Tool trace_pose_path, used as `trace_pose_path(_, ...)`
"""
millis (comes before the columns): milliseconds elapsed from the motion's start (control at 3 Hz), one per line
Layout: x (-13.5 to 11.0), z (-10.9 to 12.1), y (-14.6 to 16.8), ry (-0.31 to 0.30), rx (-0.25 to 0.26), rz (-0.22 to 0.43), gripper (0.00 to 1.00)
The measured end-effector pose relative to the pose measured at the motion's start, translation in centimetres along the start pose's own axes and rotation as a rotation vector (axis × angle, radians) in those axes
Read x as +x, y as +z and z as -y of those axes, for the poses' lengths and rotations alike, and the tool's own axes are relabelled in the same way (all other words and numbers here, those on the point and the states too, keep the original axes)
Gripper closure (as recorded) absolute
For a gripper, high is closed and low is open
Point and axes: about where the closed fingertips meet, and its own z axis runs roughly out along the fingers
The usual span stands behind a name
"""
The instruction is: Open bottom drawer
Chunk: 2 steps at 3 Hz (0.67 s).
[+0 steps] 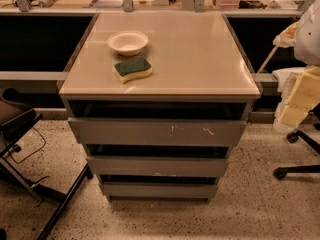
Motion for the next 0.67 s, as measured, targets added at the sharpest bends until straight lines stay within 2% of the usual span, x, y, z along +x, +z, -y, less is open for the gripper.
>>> trace_pose_path(333,0.0,0.0,0.0,0.000,0.000,0.000,0.00)
trace_pose_path(667,0.0,-0.6,1.4,-0.015,-0.001,0.031,0.00)
